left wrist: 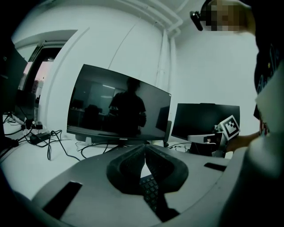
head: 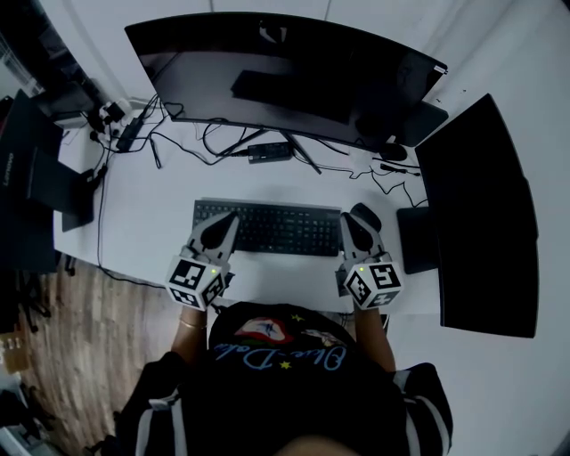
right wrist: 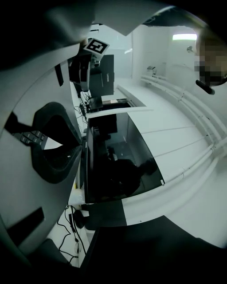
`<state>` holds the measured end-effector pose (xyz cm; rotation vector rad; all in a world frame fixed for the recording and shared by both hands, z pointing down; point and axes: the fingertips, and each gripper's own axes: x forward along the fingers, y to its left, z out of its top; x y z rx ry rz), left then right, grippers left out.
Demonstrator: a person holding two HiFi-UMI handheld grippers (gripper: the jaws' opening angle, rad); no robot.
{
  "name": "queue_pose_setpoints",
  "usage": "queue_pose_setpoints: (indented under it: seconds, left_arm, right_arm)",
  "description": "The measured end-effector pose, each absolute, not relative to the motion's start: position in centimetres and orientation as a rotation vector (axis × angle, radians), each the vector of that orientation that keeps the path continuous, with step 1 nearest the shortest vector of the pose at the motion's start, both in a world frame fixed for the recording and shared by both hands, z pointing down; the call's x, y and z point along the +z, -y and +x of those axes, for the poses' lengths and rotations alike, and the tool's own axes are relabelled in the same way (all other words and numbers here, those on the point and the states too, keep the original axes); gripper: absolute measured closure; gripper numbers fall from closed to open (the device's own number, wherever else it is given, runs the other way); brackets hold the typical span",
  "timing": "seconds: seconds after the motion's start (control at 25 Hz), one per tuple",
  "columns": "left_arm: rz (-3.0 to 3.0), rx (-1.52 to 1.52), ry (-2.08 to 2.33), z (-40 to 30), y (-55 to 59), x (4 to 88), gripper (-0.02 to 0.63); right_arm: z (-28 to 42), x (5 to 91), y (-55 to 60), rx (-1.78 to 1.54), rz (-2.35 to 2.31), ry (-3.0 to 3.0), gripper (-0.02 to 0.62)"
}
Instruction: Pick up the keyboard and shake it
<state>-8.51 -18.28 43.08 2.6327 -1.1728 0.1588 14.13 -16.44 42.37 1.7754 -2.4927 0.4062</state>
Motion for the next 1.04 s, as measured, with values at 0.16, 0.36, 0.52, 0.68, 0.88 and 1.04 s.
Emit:
queue_pose_setpoints:
  seconds: [0.16,0.36,0.52,0.68,0.88,1.04]
  left_arm:
    - [2.618,0.145,1.164,-8.3,17.8,42.9,0.601]
    - [2.638,0.153,1.162,-8.4,17.1,42.8,0.601]
    - [2.637,0.116,1.155,-8.6,17.0,42.4,0.601]
    - [2.640,0.112,1.161,-8.6,17.0,42.3,0.601]
    - [2.645,0.110,1.173,-8.8,17.0,42.0,0.601]
    - [2.650,0.111,1.169,-8.7,17.1,41.8,0.601]
  right_arm:
    - [13.8,42.2,16.1,0.401,1.754,2.512,0.595]
    - [13.3,41.9,15.8,0.389,1.740,2.526,0.595]
    - [12.8,41.5,15.8,0.369,1.722,2.544,0.595]
    - [12.8,41.4,15.7,0.369,1.717,2.548,0.595]
    - [12.8,41.2,15.9,0.365,1.719,2.554,0.595]
    - [12.7,41.0,16.1,0.361,1.720,2.559,0.595]
